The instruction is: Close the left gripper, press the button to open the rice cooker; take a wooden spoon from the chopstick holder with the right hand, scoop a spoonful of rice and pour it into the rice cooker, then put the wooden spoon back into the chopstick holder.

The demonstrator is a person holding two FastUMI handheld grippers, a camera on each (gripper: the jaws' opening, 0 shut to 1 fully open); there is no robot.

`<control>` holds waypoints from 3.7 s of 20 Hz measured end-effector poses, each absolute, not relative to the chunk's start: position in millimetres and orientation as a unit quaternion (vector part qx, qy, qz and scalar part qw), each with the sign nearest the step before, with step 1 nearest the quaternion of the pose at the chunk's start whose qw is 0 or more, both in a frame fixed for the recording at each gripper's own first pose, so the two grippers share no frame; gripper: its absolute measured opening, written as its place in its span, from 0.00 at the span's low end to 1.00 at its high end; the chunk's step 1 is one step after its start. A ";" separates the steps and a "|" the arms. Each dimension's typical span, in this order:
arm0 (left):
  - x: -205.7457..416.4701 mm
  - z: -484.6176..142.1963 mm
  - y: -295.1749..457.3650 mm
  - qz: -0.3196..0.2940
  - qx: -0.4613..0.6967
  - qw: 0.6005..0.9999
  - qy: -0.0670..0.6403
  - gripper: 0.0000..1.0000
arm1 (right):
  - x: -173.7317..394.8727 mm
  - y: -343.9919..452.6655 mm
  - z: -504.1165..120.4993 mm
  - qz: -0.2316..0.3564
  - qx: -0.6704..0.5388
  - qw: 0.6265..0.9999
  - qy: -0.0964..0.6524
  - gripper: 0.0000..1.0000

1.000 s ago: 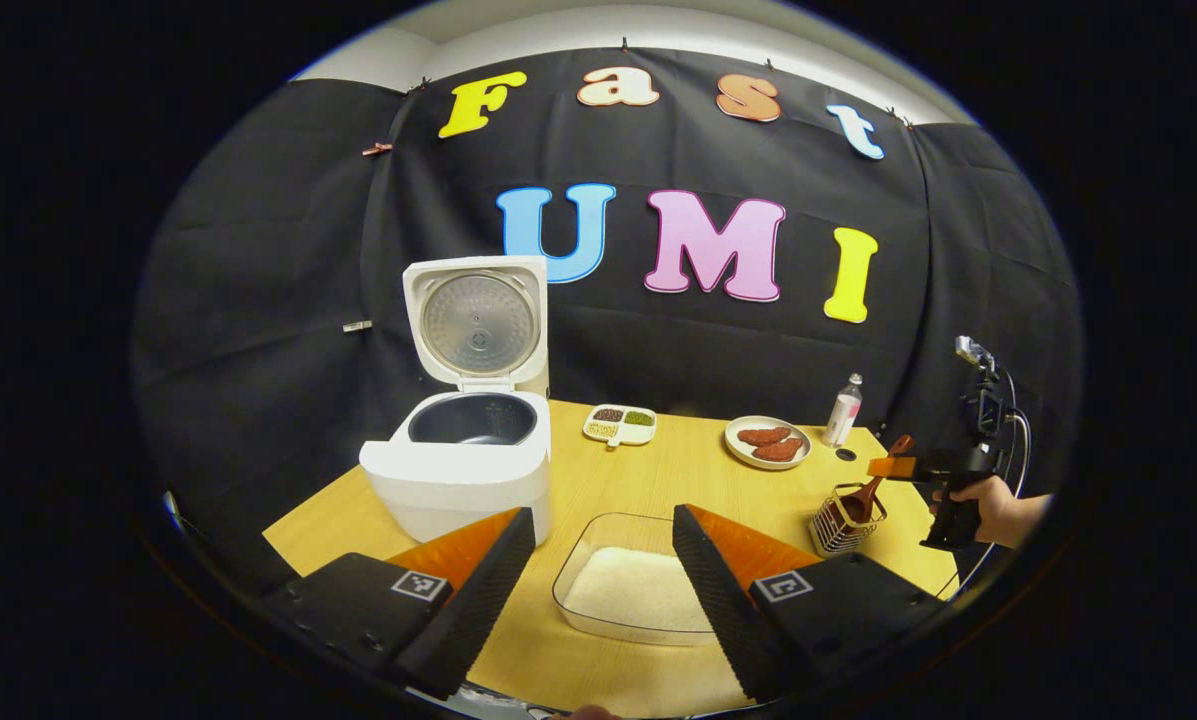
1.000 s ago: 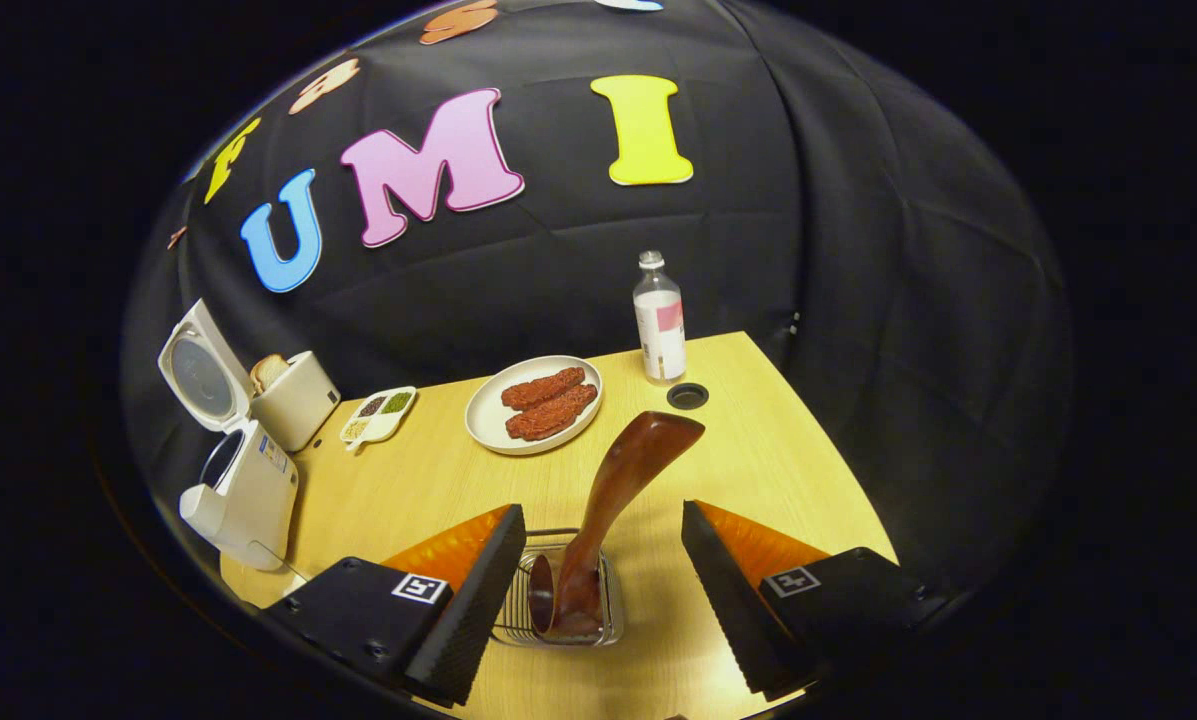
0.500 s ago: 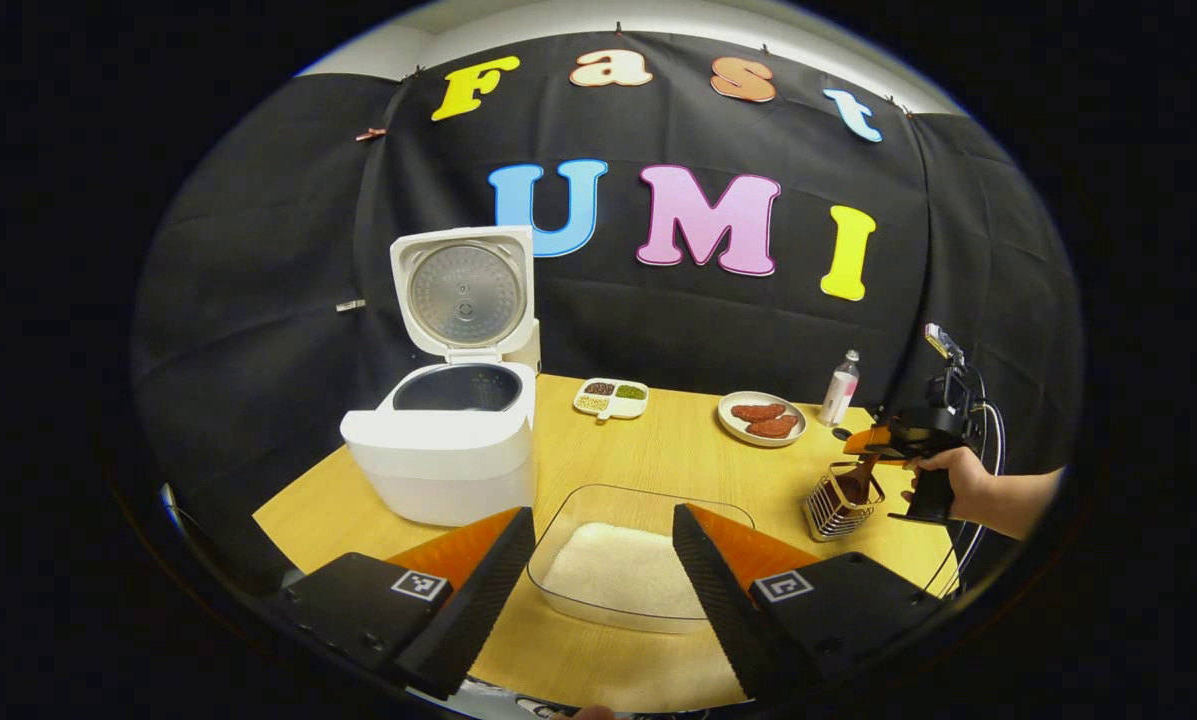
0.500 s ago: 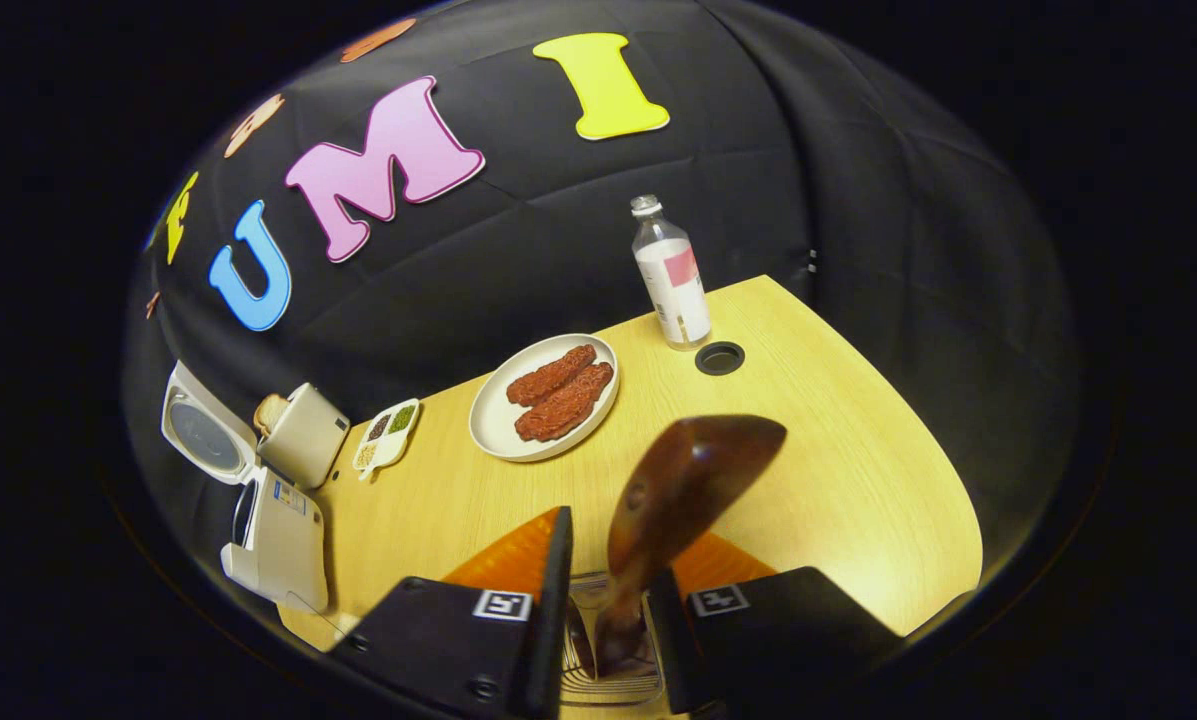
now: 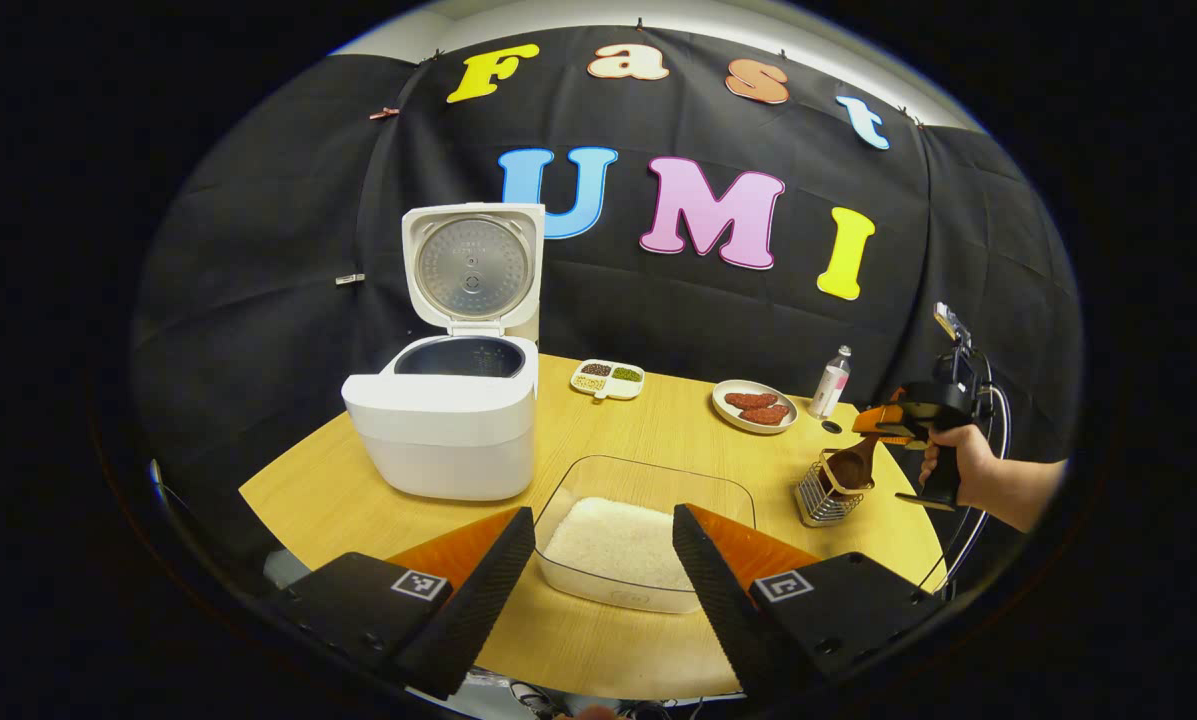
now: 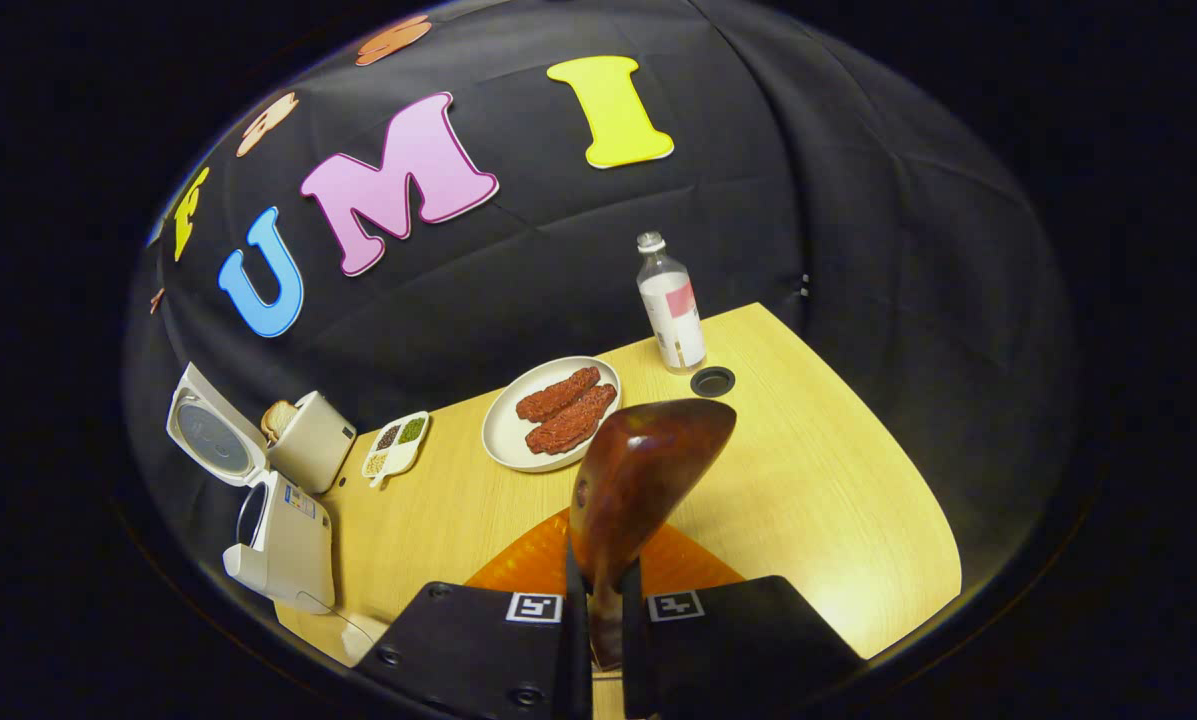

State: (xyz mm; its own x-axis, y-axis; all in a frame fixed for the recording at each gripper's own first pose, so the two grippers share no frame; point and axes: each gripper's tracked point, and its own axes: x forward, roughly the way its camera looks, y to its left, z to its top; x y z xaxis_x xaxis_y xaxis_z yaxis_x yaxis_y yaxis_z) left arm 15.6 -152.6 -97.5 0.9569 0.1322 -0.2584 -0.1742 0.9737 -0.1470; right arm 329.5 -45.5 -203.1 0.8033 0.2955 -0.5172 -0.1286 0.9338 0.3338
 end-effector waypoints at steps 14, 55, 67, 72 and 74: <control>-4.5 -94.4 -56.7 0.021 -0.081 0.992 0.098 0.96 | 248.6 -14.5 -86.0 0.069 0.112 0.972 0.197 0.16; -3.4 -160.4 63.6 -0.001 -0.076 0.989 0.129 0.96 | 88.5 262.9 -243.5 0.174 0.099 0.932 0.304 0.17; -15.9 -164.8 56.6 -0.003 -0.079 0.988 0.135 0.96 | 81.8 219.7 -249.3 0.073 0.339 0.843 0.411 0.17; -16.7 -155.9 46.3 -0.010 -0.068 0.990 0.127 0.96 | 91.8 190.3 -234.1 0.054 0.382 0.834 0.396 0.17; -17.6 -153.2 42.5 -0.012 -0.068 0.990 0.124 0.96 | 96.0 179.9 -220.3 0.053 0.401 0.830 0.385 0.16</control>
